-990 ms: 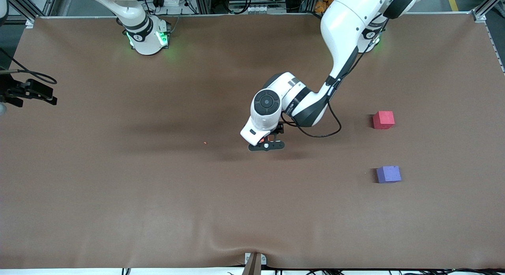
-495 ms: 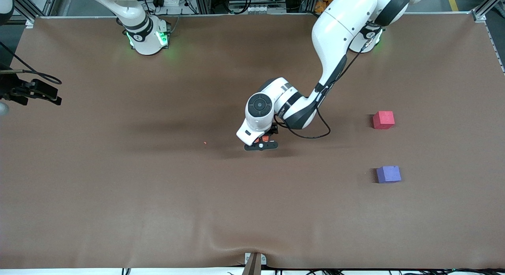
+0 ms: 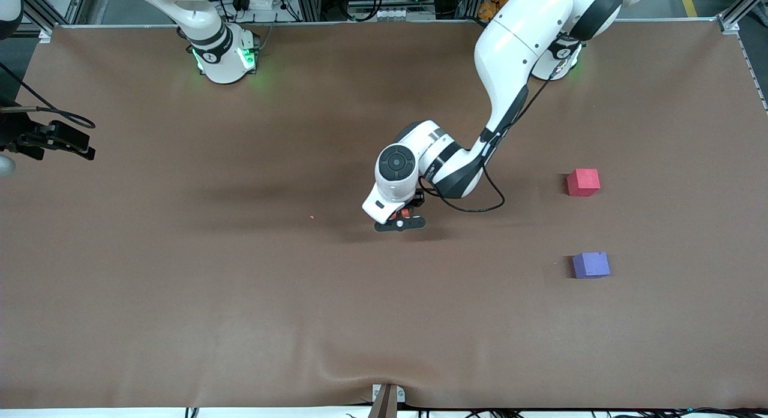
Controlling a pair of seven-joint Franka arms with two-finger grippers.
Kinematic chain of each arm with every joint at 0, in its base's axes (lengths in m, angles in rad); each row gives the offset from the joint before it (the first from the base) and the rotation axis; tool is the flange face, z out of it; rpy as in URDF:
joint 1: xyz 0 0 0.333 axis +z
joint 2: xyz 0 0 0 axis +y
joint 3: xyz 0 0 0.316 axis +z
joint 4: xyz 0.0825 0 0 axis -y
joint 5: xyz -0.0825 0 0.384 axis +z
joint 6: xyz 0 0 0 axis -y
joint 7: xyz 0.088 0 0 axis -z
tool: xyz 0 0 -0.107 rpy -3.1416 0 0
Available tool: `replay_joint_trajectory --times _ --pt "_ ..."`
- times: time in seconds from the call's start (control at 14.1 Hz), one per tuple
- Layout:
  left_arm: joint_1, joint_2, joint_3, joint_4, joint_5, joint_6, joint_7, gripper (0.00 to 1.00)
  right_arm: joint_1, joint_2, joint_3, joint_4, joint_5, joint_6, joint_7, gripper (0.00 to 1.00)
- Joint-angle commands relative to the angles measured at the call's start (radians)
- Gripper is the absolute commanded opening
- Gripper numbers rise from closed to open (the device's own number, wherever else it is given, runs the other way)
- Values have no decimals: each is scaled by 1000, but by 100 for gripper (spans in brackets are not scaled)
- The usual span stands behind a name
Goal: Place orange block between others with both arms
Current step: 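Close the left gripper on the orange cube and lift it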
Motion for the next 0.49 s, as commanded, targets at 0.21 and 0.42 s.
replay_joint_trajectory --times 0.21,0.42 --pt "13 -49 12 19 33 -43 -18 0 5 -9 0 -9 7 6 17 100" --pt "68 -133 16 19 35 -124 19 0 7 -7 0 -10 7 5 17 100"
